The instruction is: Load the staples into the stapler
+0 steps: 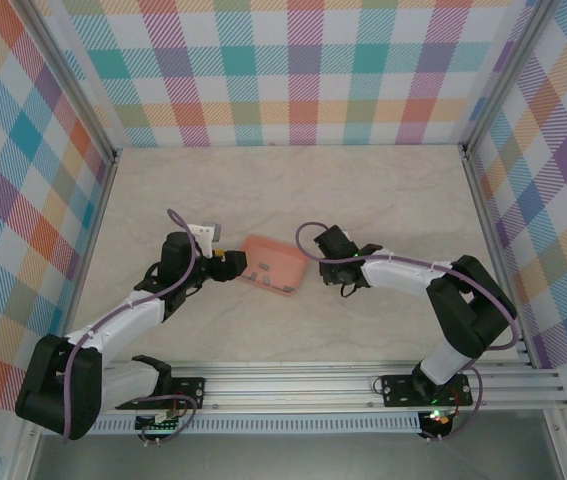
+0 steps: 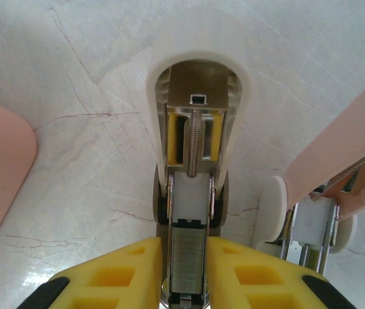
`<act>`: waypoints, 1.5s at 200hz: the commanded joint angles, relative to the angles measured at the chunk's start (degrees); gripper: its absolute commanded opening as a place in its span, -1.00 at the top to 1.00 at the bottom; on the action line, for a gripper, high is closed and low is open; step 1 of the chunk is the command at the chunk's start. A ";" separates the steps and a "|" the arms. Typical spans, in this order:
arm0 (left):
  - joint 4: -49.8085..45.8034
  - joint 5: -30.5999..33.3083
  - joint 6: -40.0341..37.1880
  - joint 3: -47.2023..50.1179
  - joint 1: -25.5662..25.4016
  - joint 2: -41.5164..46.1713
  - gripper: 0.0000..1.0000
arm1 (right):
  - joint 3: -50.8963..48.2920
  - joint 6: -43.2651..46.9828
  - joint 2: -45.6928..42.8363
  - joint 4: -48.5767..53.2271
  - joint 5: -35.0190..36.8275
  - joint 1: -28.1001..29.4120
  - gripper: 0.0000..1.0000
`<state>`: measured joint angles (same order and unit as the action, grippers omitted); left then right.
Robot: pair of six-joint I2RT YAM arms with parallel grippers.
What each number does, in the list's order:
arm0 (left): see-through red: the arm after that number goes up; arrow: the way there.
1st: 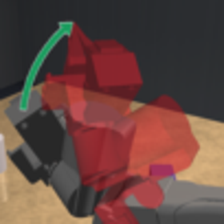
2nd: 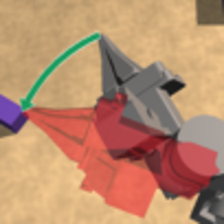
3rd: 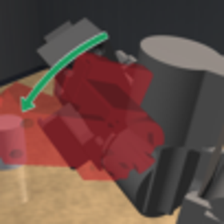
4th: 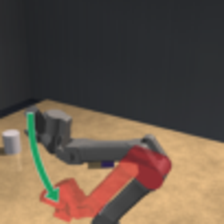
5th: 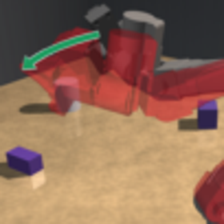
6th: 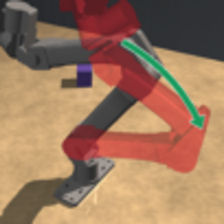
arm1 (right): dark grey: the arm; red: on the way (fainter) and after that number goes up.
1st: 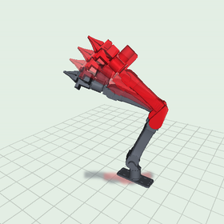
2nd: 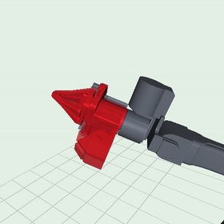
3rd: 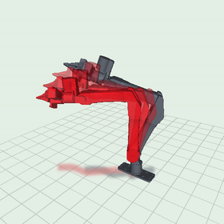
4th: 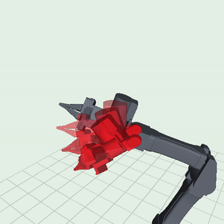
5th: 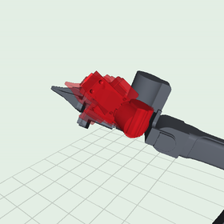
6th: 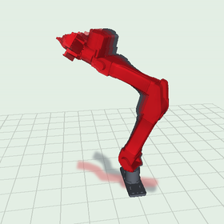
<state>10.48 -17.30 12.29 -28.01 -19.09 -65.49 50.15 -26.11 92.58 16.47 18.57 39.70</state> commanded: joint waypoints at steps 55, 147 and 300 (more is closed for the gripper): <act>-0.11 0.16 -1.05 0.16 -0.51 1.45 -0.51 | 1.44 0.12 -6.71 3.36 -0.15 -0.59 0.50; 0.07 -0.22 -0.96 -0.28 -0.51 0.97 -0.51 | 4.25 -6.28 -9.30 8.32 -9.66 -5.40 0.50; -4.72 4.49 -0.57 -6.96 -0.55 -3.35 -0.44 | 7.42 -14.42 -3.02 12.03 -15.73 -9.62 0.46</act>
<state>5.98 -15.46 12.34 -33.78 -19.11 -68.23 57.49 -39.24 88.71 27.97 2.72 30.37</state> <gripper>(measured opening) 0.717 0.274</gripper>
